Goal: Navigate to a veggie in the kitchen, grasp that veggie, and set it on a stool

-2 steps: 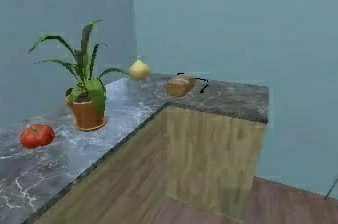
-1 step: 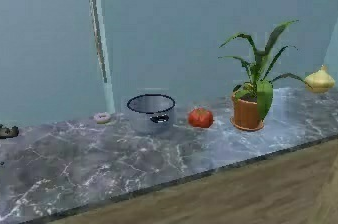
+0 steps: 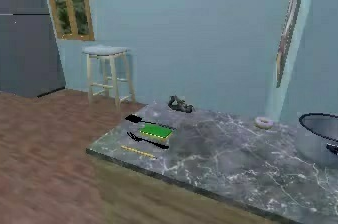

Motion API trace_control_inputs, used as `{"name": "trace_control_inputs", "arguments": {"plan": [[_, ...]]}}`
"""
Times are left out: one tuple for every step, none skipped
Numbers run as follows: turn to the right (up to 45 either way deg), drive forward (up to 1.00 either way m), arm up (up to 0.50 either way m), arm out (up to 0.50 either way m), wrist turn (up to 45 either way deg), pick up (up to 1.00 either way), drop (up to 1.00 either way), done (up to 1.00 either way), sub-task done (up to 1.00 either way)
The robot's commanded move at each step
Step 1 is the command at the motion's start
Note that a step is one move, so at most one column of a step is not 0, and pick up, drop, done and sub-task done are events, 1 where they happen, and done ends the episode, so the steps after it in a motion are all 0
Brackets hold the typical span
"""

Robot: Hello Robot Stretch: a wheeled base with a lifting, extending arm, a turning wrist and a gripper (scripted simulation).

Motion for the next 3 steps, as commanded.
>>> {"name": "trace_control_inputs", "arguments": {"plan": [[-30.0, 0.00, 0.00, 0.00, 0.0, 0.00, 0.00, 0.00, 0.00], [45.0, 0.00, 0.00, 0.00, 0.0, 0.00, 0.00, 0.00, 0.00], [45.0, 0.00, 0.00, 0.00, 0.0, 0.00, 0.00, 0.00, 0.00]]}}
